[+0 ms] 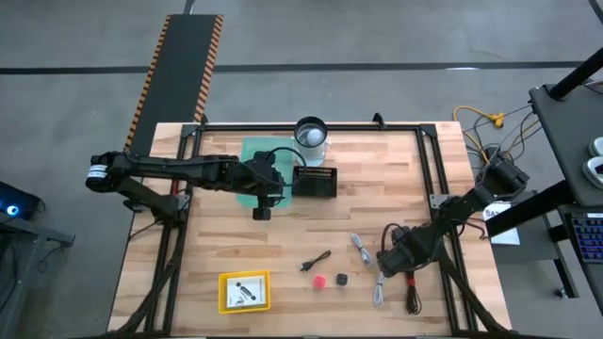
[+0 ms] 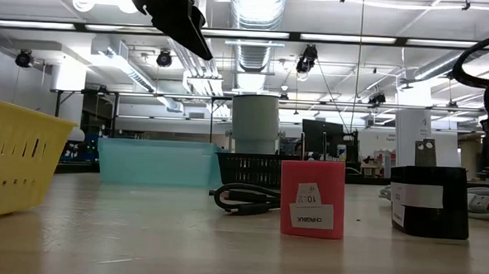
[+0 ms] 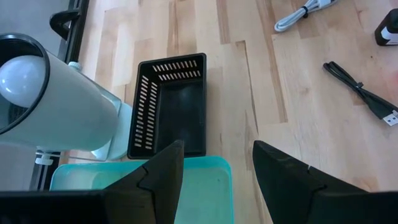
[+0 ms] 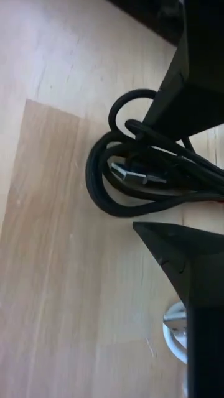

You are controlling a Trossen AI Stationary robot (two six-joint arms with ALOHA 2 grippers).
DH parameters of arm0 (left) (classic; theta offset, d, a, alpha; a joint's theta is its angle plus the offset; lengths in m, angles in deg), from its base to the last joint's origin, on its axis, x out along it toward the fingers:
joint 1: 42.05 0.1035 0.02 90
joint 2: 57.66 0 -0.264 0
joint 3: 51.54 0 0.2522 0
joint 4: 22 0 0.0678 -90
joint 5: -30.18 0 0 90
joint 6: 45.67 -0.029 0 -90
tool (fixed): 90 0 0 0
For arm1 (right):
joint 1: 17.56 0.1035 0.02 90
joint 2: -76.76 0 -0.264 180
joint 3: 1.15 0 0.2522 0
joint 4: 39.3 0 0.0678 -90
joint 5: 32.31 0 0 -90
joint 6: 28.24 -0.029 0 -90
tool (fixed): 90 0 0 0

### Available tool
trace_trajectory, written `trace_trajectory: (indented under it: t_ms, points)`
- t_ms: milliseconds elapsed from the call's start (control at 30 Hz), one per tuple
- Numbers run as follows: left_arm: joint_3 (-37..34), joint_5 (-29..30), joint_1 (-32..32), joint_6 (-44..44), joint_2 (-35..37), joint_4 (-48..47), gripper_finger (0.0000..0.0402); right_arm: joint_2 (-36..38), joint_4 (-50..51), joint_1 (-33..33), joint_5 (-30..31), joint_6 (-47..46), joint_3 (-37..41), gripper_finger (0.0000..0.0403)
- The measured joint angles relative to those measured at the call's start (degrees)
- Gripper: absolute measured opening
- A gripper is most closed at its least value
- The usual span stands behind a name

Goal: Pick and place items into bin
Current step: Put the right black charger cable into the green bin

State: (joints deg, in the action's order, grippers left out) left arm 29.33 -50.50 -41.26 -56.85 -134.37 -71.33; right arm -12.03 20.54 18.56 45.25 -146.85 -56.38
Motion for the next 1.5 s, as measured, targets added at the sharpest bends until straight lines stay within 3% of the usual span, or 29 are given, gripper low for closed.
trace_trajectory:
  t_ms: [367, 633, 867, 1033, 1133, 1233, 1367, 1500]
  points:
    - [0.0, 0.0, 0.0, 0.3, 0.0, 0.09, 0.0176, 1.35, 0.18, 0.12, -0.8, -0.5, 0.28, 0.0034]
    - [-0.02, -0.02, 0.13, 1.84, 0.0, 0.59, 0.0176, 3.33, 0.6, 0.15, 1.08, -2.26, -0.89, 0.0033]
    - [-0.1, -4.25, 0.42, 2.79, 0.0, 4.32, 0.0176, 8.25, 1.6, -0.16, 28.53, -9.53, -3.45, 0.0033]
    - [-0.78, -8.94, 0.37, 4.98, 0.0, 8.74, 0.0176, 13.24, 1.72, -0.73, 39.69, -9.31, -4.39, 0.0033]
    - [-0.92, -9.29, 0.39, 5.31, -0.02, 9.21, 0.0176, 16.26, 1.68, -0.87, 45.56, -6.18, -5.39, 0.0033]
    - [-0.92, -10.94, 0.65, 5.89, -0.79, 10.31, 0.0176, 18.96, 1.27, -0.87, 57.04, -0.89, -6.93, 0.0033]
    - [-0.92, -19.09, 2.98, 7.98, -2.98, 10.23, 0.0176, 22.02, 0.87, -1.01, 74.77, 7.87, -8.94, 0.0033]
    - [-0.94, -28.17, 5.65, 10.68, -6.88, 13.45, 0.0176, 24.91, -0.05, -1.98, 84.85, 15.48, -10.68, 0.0033]
